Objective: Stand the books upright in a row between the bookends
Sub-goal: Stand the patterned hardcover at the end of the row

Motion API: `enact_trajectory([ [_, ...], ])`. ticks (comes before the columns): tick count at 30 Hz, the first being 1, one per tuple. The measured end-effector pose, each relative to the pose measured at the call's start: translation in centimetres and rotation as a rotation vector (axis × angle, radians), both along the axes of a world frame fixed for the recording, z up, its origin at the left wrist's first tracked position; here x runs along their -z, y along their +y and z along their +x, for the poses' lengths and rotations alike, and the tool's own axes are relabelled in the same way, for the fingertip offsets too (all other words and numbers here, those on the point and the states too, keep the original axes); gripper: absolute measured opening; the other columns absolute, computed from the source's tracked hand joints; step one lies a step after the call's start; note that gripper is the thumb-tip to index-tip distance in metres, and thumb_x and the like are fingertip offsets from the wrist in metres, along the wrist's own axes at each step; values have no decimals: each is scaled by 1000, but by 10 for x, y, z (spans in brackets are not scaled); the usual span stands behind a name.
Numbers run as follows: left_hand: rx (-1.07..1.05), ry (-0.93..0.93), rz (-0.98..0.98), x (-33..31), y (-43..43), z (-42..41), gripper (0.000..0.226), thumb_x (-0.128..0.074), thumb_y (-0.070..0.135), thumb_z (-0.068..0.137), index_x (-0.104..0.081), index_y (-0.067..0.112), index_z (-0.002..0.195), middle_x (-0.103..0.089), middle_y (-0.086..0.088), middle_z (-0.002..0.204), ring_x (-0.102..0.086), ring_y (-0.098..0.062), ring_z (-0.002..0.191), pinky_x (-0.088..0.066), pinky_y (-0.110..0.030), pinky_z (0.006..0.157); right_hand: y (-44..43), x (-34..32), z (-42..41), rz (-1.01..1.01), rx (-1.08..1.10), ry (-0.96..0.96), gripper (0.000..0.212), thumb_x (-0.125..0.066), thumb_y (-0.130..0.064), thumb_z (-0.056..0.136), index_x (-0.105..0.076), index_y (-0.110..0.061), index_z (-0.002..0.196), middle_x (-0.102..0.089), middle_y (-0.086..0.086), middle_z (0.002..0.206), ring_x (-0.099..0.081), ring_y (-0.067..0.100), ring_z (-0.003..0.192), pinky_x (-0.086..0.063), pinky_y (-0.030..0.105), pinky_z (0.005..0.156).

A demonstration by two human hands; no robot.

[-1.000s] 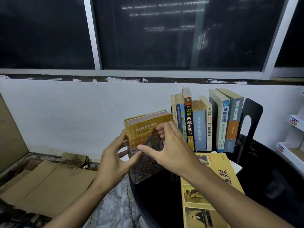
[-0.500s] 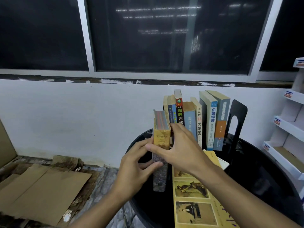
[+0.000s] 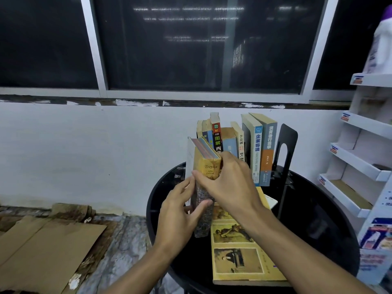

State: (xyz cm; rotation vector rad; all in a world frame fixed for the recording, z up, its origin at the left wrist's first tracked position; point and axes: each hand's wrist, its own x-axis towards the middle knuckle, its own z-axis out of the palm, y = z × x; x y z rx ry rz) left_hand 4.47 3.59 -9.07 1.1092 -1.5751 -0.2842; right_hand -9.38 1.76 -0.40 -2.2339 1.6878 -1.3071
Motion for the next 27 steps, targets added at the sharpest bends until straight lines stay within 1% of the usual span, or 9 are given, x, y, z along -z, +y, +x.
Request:
enact_trajectory([
  [2,-26,-35,-5,4,-1,3,79,-62,66,84,-42,31,151,-44,25,150,-39,3,140,-56,-35,97,0,1,2,-13,-6,-26,53,-71,-57,84,-59,-10,107,-64,1,94,-60,17,83,-38,23,63],
  [4,-34,-40,-13,5,-1,3,79,-57,68,85,-40,30,152,-41,27,152,-37,6,139,-54,-34,100,0,3,5,-31,-13,-40,48,-70,-54,85,-58,-12,103,-62,-1,94,-58,16,81,-39,23,63],
  [7,-18,-29,-24,-2,0,0,73,-63,53,86,-41,28,151,-43,24,151,-39,8,137,-47,-12,98,-1,2,6,-50,-22,-59,42,-70,-52,86,-56,-15,99,-59,-3,89,-55,12,77,-38,17,59],
  [9,6,5,-31,-9,-2,-2,70,-68,42,86,-44,25,150,-47,19,150,-42,5,136,-44,-4,92,-2,-3,3,-78,-36,-88,38,-71,-50,86,-55,-17,93,-56,-5,83,-53,10,72,-37,14,55],
  [15,99,90,-89,-41,-20,-17,69,-78,32,82,-51,25,145,-49,15,149,-42,4,138,-58,-22,90,-8,-36,-18,-219,5,-120,32,-72,-48,85,-58,-19,91,-60,-8,81,-54,2,70,-41,11,60],
  [20,174,34,-134,-73,-39,-34,53,-77,27,87,-62,21,137,-60,12,140,-52,5,129,-59,-24,88,-10,-62,-60,-291,86,-109,35,-71,-49,85,-60,-17,92,-65,-4,84,-60,15,77,-51,34,68],
  [22,153,-19,-188,-84,-53,-39,42,-72,17,92,-65,21,133,-64,12,133,-56,4,123,-59,-25,87,-8,-70,-80,-316,129,-84,34,-72,-48,84,-57,-18,89,-64,-4,82,-58,16,75,-47,31,65],
  [25,148,-98,-239,-100,-75,-52,42,-66,3,94,-67,22,131,-64,15,131,-56,5,122,-56,-19,88,-5,-78,-111,-332,178,-51,33,-74,-47,84,-56,-20,90,-63,-4,82,-57,15,73,-37,15,57],
  [27,126,-159,-270,-111,-90,-65,41,-66,3,93,-67,20,130,-66,12,129,-58,2,118,-54,-25,96,-5,-80,-131,-342,213,-25,33,-74,-47,84,-59,-18,91,-63,-3,80,-57,16,72,-33,19,55],
])
